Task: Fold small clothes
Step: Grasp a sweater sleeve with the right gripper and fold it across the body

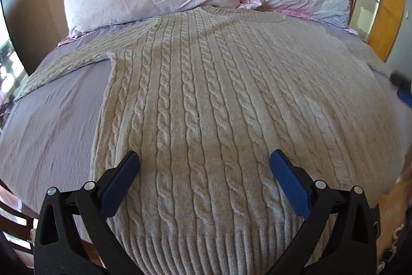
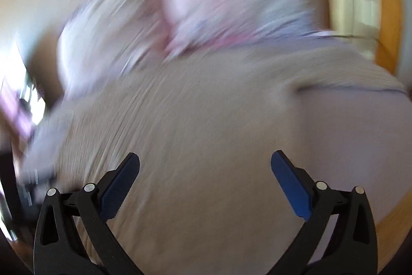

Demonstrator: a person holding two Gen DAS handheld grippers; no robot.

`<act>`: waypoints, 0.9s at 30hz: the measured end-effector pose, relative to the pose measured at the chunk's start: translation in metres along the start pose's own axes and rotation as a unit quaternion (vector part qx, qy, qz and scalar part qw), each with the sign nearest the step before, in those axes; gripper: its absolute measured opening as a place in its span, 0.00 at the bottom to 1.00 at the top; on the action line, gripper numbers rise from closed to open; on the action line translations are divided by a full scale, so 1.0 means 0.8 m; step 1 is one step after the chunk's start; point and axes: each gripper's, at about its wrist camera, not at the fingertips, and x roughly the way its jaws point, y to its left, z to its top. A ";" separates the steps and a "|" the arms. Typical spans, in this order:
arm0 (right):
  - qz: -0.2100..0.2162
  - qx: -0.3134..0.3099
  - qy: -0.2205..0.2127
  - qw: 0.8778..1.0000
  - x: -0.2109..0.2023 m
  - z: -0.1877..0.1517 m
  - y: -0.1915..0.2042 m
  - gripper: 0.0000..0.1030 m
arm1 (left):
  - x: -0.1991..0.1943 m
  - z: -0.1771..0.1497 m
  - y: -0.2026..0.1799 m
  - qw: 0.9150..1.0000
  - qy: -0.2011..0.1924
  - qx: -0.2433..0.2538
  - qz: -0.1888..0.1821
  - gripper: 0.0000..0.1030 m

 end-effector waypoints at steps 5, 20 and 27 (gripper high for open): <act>-0.050 0.233 -0.038 0.970 -0.007 0.076 -0.194 0.62 | -0.008 0.023 0.039 0.991 -0.054 -0.062 -0.105 0.98; -0.047 0.533 -0.085 0.840 0.039 0.060 -0.409 0.14 | -0.012 0.094 0.185 0.979 -0.137 -0.150 0.013 0.98; -0.098 0.338 -0.109 0.930 0.055 0.145 -0.298 0.07 | -0.016 0.093 0.287 0.961 -0.145 -0.235 0.033 0.98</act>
